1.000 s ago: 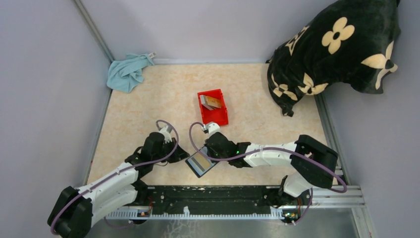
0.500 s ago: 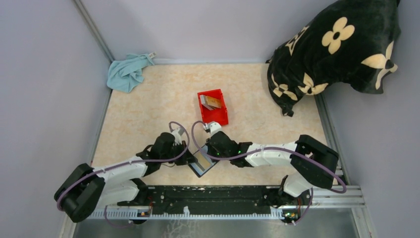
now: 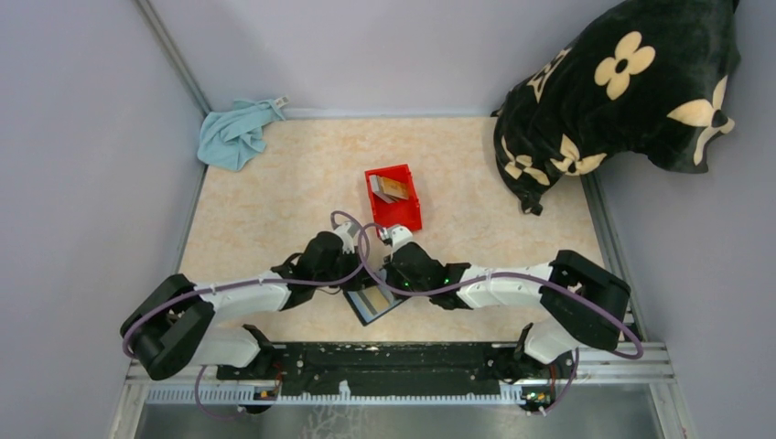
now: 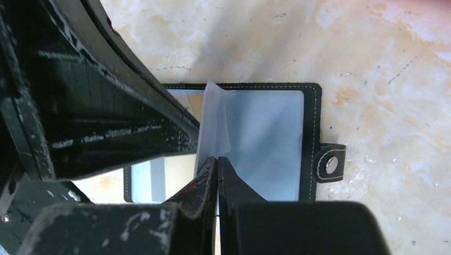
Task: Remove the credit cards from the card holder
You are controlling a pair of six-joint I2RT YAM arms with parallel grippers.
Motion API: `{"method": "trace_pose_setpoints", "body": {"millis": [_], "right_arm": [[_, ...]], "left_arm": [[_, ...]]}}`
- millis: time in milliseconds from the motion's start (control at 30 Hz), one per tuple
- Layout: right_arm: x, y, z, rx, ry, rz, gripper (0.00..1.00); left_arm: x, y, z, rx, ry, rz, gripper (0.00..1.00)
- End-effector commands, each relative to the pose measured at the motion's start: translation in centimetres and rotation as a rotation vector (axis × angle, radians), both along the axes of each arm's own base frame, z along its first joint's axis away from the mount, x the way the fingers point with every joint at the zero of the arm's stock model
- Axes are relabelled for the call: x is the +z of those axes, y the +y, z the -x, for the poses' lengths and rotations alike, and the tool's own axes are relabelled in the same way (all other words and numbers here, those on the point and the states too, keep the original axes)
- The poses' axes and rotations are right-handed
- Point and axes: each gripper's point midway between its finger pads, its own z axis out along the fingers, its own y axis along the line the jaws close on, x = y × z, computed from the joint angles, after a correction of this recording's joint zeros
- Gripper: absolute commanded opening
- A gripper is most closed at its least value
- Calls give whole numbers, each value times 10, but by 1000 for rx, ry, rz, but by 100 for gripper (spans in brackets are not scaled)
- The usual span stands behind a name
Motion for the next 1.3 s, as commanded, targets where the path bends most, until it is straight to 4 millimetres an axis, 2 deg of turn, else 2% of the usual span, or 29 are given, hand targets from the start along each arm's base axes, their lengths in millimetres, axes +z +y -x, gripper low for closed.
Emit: {"method": "trace_pose_setpoints", "body": {"millis": [0,67,233,300,467,633,733,833,900,1000,1033,1267], "right_arm": [[17,3,-5,-3,-30,-62,0],[17,1,-7,-15,-34,-56,0],[15,-10,-13,-58,-45,-29,30],[16,-19,-18,-97,-61,-8,38],[34,-46,-31,-214,-122,-6,41],[53,-52,-34,-221,-173,-19,40],[54,-52,-35,-212,-183,-6,23],[46,-50,-36,-206,-175,17,0],[38,-50,-37,-211,-166,32,0],[20,-55,-39,-229,-142,72,0],[13,-57,-40,-240,-137,85,0],[-23,-69,-30,-241,-83,143,0]], "left_arm": [[0,-1,-14,13,-53,-43,0],[-1,-3,-13,9,-41,-41,0],[-6,-3,-13,11,-27,-44,0],[-8,-2,-12,11,-26,-48,0],[-9,-2,-12,10,-27,-51,0],[-6,-4,-13,3,-34,-45,0],[-4,-3,-14,3,-43,-46,2],[-1,0,-14,13,-57,-49,13],[1,5,-14,26,-66,-59,25],[5,12,-13,48,-80,-68,50],[5,16,-12,55,-86,-69,53],[4,25,0,78,-69,-37,48]]}}
